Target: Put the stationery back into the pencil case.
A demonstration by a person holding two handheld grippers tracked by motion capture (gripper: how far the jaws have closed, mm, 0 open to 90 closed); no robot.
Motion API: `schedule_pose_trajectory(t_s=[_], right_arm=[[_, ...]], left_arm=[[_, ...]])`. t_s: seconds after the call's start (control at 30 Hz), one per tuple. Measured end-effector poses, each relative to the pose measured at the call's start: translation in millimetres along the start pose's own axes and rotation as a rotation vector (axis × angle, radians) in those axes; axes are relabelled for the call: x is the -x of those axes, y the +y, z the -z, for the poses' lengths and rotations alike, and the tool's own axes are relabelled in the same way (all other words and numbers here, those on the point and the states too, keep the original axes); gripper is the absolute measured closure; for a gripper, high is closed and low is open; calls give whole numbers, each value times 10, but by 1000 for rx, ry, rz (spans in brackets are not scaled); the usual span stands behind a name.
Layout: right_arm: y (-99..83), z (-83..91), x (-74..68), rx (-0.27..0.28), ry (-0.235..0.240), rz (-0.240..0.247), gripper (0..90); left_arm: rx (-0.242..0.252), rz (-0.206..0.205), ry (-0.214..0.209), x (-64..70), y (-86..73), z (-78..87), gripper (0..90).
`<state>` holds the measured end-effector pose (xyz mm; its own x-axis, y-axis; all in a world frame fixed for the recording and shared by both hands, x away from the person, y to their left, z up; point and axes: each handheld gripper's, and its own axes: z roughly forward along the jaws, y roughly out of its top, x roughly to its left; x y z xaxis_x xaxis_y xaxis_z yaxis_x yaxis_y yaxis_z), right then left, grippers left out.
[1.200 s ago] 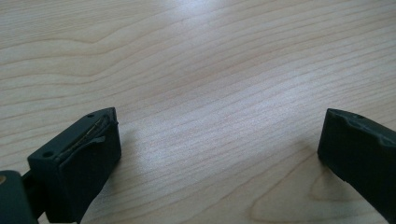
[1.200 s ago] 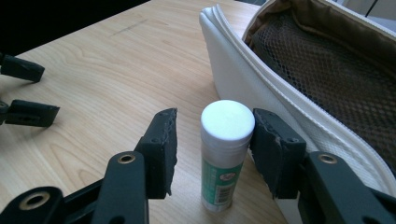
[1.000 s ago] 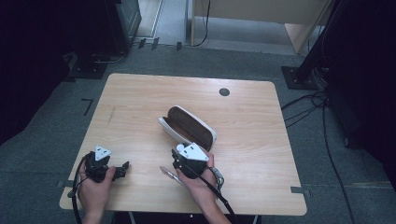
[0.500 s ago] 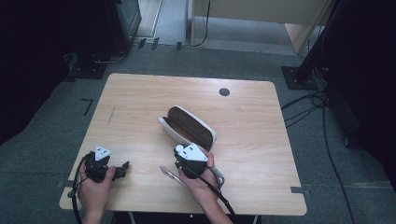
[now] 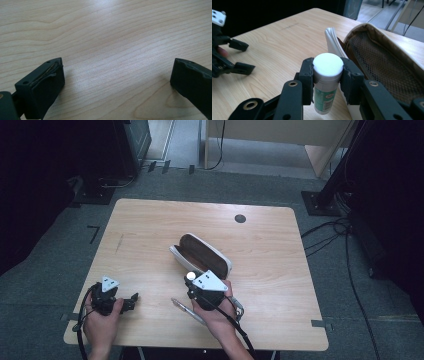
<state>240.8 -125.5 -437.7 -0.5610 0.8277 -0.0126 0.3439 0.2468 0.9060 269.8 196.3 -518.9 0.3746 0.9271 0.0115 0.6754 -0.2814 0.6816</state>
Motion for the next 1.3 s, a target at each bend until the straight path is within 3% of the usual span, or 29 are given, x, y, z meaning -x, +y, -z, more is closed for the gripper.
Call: schedule_pose_trajectory(t_s=[0.5,1.3], right_arm=[[268,171,76,71,37,-18,657],[597,355,319,142,3,-35,657]], left_arm=[[-1,0,0,0,0,0,0],[0,-1,0,-1,0,0,0]])
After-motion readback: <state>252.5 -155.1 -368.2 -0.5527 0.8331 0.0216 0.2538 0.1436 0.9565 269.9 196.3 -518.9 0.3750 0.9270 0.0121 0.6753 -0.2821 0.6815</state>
